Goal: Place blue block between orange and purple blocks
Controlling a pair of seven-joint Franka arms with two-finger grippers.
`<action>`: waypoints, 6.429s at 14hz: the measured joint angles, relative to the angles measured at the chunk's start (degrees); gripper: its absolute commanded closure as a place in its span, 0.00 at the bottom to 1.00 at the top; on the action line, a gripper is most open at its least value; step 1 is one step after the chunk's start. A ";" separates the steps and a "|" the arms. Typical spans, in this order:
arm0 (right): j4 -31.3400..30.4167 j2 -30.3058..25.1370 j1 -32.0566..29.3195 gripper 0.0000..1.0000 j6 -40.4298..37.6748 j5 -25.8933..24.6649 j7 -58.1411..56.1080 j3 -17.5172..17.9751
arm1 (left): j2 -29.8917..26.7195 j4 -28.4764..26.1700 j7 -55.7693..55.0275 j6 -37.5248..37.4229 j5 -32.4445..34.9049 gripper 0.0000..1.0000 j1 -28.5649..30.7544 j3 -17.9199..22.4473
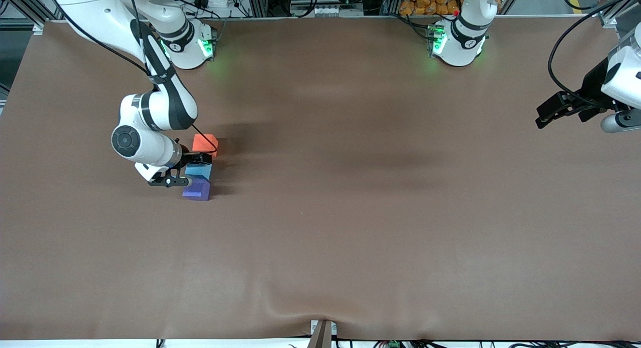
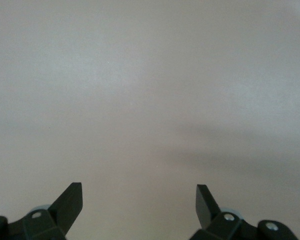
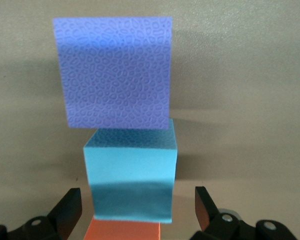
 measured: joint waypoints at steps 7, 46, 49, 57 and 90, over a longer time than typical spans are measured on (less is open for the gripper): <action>21.73 -4.11 0.00 0.00 -28.30 0.00 5.48 0.01 | 0.00 -0.02 0.00 0.00 0.00 0.00 0.00 0.00; 40.37 -23.56 -12.16 0.00 -51.75 -9.93 0.45 -1.41 | -0.03 0.55 0.01 0.04 0.00 0.00 0.02 0.10; 40.37 -23.56 -12.16 0.00 -51.35 -9.92 0.45 -1.35 | -0.03 0.55 0.01 0.03 0.00 0.00 0.02 0.14; 40.51 -23.48 -12.16 0.00 -50.95 -9.91 0.45 -1.34 | -1.59 3.31 0.01 -5.33 0.00 0.00 0.03 0.22; 40.64 -23.02 -12.16 0.00 -50.11 -7.78 -4.79 -0.90 | -1.47 4.11 6.96 -9.53 0.00 0.00 0.03 0.08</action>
